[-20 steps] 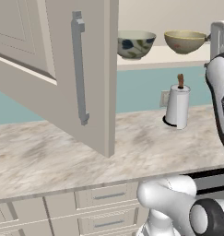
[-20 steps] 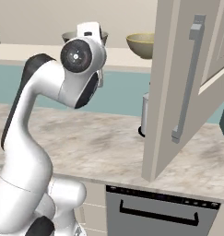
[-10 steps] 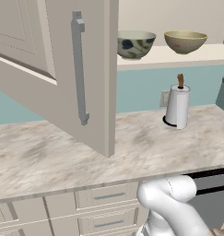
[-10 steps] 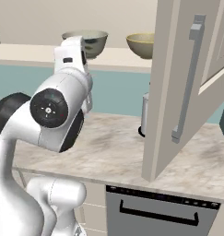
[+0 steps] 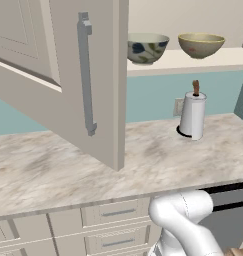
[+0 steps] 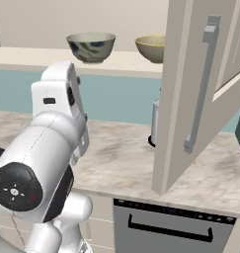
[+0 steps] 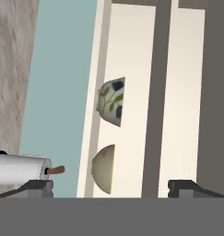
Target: Open the cabinet. Pick the bowls from the counter and place them in the cabinet. Then close the cabinet.
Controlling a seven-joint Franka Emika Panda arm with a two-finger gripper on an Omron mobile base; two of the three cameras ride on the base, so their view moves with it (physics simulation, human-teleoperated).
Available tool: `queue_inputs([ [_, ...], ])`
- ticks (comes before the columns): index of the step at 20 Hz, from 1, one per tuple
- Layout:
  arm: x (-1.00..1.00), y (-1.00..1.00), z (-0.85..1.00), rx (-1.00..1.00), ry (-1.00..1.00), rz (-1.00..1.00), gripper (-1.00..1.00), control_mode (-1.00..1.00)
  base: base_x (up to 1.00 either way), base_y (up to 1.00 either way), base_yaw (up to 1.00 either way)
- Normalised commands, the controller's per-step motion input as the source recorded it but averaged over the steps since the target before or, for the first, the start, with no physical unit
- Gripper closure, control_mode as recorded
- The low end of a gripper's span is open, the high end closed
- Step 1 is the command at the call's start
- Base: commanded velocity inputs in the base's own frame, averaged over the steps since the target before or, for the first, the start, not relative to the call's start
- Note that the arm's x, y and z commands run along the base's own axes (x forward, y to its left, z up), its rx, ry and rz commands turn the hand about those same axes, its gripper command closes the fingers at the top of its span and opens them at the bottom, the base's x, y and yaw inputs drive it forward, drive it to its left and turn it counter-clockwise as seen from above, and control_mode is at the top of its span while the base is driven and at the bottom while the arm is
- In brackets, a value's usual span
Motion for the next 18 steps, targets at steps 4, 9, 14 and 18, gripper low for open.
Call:
queue_inputs([
  [4, -1.0, -0.17, 0.0, 0.0, 0.0, 0.0, -1.0, -1.0, 0.0, 0.0, 0.0],
  [9, -0.92, -0.18, 0.0, 0.0, 0.0, 0.0, -1.0, -1.0, 0.0, 0.0, 0.0],
  [14, -0.68, -0.3, 0.0, 0.0, 0.0, 0.0, -1.0, -1.0, 0.0, 0.0, 0.0],
  [18, -0.54, -0.25, 0.0, 0.01, 0.0, -0.02, -1.0, -1.0, 0.0, 0.0, 0.0],
])
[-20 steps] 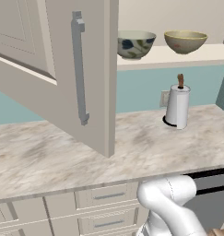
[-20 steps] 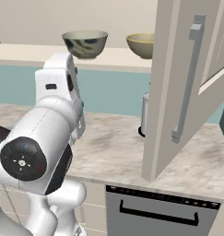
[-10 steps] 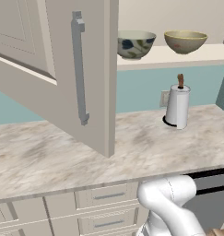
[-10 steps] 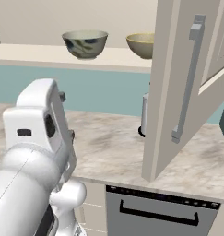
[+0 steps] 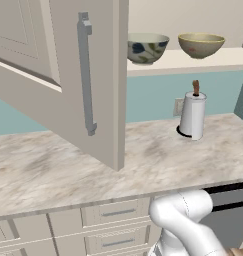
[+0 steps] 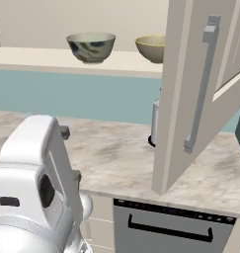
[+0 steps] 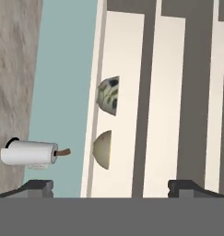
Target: Open the cabinet. Pick the bowls from the counter and place them in the cabinet. Then close the cabinet.
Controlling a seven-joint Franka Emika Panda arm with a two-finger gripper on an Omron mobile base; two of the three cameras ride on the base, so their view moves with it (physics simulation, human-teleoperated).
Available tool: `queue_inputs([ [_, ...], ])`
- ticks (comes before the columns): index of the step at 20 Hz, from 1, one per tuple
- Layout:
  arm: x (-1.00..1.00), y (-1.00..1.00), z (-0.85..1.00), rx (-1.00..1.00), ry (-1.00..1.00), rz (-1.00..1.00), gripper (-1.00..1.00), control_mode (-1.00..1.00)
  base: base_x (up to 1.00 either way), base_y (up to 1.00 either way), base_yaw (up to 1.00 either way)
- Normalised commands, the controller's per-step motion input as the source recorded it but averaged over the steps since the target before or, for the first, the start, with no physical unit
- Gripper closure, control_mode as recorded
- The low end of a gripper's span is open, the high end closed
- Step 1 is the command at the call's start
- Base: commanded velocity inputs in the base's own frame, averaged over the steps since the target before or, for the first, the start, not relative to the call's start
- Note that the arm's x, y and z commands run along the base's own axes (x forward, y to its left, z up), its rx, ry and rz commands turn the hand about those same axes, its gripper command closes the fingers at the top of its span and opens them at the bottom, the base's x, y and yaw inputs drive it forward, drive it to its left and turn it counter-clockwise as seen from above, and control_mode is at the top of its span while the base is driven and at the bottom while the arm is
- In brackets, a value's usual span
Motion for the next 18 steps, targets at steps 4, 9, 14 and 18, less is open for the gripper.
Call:
queue_inputs([
  [4, -0.66, -0.2, -0.12, 0.06, 0.0, -0.07, -1.0, -1.0, 0.0, 0.0, 0.0],
  [9, -0.69, -0.34, -0.26, 0.09, 0.0, -0.07, -1.0, -1.0, 0.0, 0.0, 0.0],
  [14, -0.15, -0.29, -0.02, 0.07, 0.0, 0.0, -1.0, -1.0, 0.0, 0.0, 0.0],
  [18, 0.0, -0.36, 0.0, 0.05, 0.0, 0.0, -1.0, -1.0, 0.0, 0.0, 0.0],
])
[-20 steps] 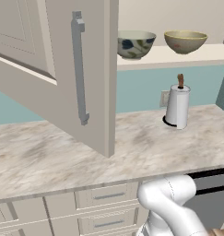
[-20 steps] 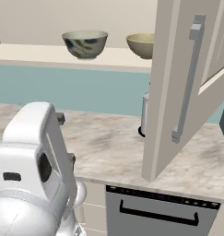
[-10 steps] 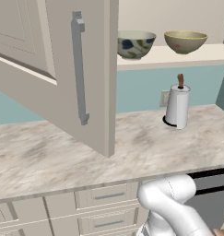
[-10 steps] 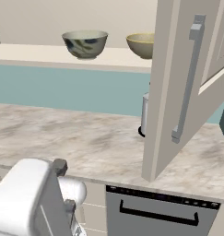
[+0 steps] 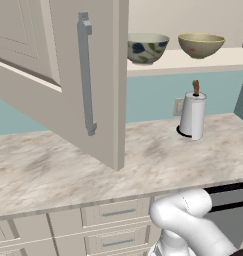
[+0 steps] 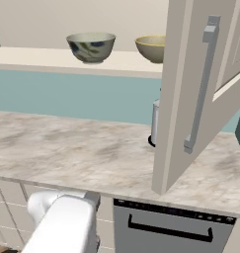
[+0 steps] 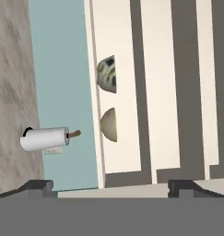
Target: Open the cabinet. Pick the bowls from the counter and place them in the cabinet. Then close the cabinet.
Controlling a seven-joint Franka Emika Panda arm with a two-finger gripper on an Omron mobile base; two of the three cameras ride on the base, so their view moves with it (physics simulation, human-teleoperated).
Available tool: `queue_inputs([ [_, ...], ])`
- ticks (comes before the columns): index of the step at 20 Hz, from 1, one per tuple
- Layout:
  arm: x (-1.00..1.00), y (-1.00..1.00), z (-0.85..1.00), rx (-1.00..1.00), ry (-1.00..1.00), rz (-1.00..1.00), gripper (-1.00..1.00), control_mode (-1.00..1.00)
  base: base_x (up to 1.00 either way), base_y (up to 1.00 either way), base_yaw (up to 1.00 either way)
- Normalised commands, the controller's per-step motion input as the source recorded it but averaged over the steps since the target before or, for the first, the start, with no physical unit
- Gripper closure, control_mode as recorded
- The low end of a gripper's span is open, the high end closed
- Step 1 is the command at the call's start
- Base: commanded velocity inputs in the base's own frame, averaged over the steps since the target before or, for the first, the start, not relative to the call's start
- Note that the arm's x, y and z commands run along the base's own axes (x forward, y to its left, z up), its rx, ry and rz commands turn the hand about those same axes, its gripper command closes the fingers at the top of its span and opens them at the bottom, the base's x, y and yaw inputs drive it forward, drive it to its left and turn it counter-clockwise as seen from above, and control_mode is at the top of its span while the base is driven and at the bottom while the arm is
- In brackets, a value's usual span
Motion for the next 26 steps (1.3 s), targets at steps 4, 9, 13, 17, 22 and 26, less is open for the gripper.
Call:
queue_inputs([
  [4, 0.06, -0.29, -0.18, 0.01, 0.0, -0.02, -1.0, -1.0, 0.0, 0.0, 0.0],
  [9, 0.25, -0.17, -0.36, 0.0, 0.0, 0.0, -1.0, -1.0, 0.0, 0.0, 0.0],
  [13, 0.22, -0.2, -0.16, 0.02, 0.0, 0.0, -1.0, -1.0, 0.0, 0.0, 0.0],
  [17, 0.28, -0.24, -0.08, 0.05, 0.0, 0.0, -1.0, -1.0, 0.0, 0.0, 0.0],
  [22, 0.36, -0.21, -0.14, 0.05, 0.0, 0.0, -1.0, -1.0, 0.0, 0.0, 0.0],
  [26, 0.27, -0.26, -0.14, 0.05, 0.0, 0.0, -1.0, -1.0, 0.0, 0.0, 0.0],
])
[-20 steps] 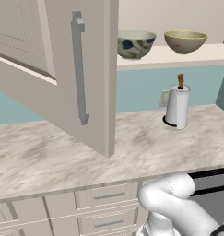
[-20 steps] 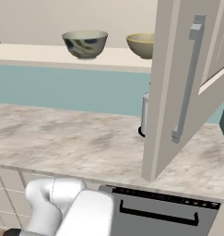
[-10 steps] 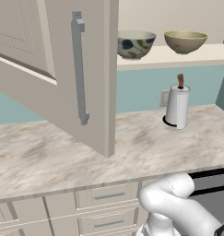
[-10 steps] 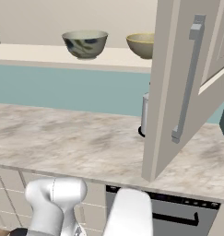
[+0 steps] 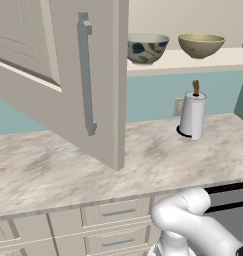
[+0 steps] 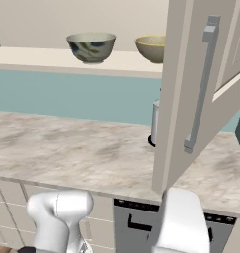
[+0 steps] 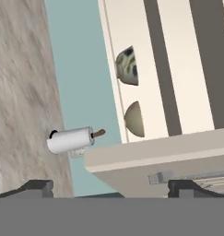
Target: Open the cabinet. Pick the bowls from the counter and place them in the cabinet. Then close the cabinet.
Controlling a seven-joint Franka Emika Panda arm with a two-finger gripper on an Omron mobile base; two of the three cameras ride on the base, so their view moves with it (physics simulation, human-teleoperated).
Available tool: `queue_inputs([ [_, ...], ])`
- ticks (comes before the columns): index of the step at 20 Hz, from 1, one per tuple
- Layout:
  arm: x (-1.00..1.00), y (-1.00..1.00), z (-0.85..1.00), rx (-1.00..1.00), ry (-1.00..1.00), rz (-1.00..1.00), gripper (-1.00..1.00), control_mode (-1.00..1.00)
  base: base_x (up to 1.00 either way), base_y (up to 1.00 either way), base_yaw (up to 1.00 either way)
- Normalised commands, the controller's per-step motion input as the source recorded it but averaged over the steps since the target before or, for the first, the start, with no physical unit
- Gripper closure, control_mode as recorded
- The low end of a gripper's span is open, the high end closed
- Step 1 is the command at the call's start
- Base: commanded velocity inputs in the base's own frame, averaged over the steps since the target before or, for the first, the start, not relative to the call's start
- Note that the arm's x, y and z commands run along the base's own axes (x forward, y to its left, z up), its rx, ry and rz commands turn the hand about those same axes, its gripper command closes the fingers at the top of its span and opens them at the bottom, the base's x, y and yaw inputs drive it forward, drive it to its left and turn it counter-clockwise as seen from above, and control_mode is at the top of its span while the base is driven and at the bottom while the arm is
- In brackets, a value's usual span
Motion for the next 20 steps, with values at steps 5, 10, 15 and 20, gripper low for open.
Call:
queue_inputs([
  [5, 0.35, -0.26, -0.18, 0.05, 0.0, 0.0, -1.0, -1.0, 0.0, 0.0, 0.0],
  [10, 0.45, -0.19, -0.06, 0.07, 0.0, 0.0, -1.0, -1.0, 0.0, 0.0, 0.0],
  [15, 0.45, 0.06, 0.02, 0.09, 0.0, 0.0, -1.0, -1.0, 0.0, 0.0, 0.0],
  [20, 0.46, 0.46, 0.04, 0.04, 0.0, 0.0, -1.0, -1.0, 0.0, 0.0, 0.0],
])
